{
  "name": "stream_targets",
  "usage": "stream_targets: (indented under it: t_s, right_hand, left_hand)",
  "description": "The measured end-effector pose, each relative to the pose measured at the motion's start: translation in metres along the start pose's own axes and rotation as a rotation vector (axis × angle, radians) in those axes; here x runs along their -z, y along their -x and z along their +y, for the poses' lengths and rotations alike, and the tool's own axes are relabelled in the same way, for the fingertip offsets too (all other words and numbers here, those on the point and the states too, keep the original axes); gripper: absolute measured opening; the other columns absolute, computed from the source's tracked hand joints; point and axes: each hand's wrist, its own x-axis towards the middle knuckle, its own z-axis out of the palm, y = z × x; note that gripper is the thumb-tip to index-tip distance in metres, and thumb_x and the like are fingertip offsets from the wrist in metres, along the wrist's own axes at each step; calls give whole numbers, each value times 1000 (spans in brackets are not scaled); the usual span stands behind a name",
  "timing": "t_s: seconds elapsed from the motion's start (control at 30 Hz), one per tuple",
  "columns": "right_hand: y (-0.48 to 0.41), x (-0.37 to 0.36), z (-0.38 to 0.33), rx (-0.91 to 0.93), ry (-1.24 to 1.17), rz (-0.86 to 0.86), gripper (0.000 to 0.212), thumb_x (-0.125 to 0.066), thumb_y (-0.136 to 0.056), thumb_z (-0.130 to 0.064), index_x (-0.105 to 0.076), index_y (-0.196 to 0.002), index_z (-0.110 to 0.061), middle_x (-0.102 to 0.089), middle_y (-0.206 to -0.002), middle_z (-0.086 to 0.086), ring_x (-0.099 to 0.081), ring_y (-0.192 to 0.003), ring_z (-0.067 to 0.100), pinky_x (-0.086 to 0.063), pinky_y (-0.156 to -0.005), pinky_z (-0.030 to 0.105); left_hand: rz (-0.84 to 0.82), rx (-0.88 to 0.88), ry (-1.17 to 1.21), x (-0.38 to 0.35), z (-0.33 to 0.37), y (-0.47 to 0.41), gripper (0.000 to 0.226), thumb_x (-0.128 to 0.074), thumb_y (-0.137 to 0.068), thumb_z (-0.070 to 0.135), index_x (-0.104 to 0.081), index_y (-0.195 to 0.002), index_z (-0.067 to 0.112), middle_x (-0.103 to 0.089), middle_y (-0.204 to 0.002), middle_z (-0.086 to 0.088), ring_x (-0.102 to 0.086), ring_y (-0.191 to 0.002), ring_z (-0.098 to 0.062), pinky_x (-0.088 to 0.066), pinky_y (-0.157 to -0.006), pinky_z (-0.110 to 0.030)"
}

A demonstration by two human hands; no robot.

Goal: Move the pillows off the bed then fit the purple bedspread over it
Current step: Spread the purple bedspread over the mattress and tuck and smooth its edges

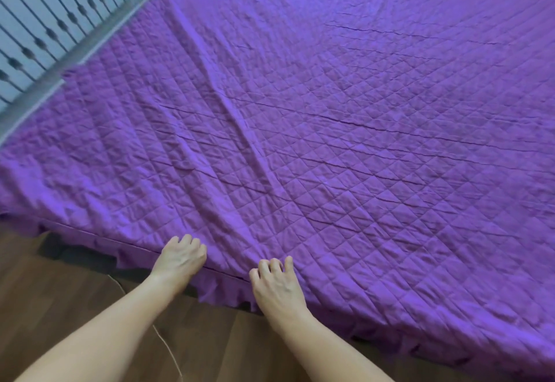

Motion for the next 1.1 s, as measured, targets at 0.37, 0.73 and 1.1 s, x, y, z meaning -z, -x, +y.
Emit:
stream_targets:
  t_s: [0.37, 0.73, 1.1]
  right_hand:
    - [-8, -9, -3, 172, -59, -40, 35, -83, -39, -47, -62, -53, -23, -50, -56, -5, -47, -55, 14, -42, -56, 24]
    - [16, 2, 58, -24, -442, -175, 36, -33, -99, -24, -31, -135, -21, -5, -156, 7, -6, -142, 33, -16, -106, 63]
    - [155, -39, 201, -504, -306, -256, 41, -77, -73, -39, -64, -105, -16, -56, -123, 14, -59, -100, 31, -53, -60, 50]
  left_hand:
    - [-263, -223, -8, 5, -17, -1, 39, -90, -23, 26, -59, -44, 19, -56, -45, 3, -57, -45, -14, -40, -44, -19]
    - [-388, 100, 82, 46, 22, -34, 29, -49, -87, 7, -54, -114, 12, -57, -116, -6, -53, -111, -26, -49, -83, -36]
    - [-292, -136, 216, 132, 191, -73, 26, -71, -73, 18, -65, -98, 18, -70, -88, -11, -69, -82, -23, -52, -59, -27]
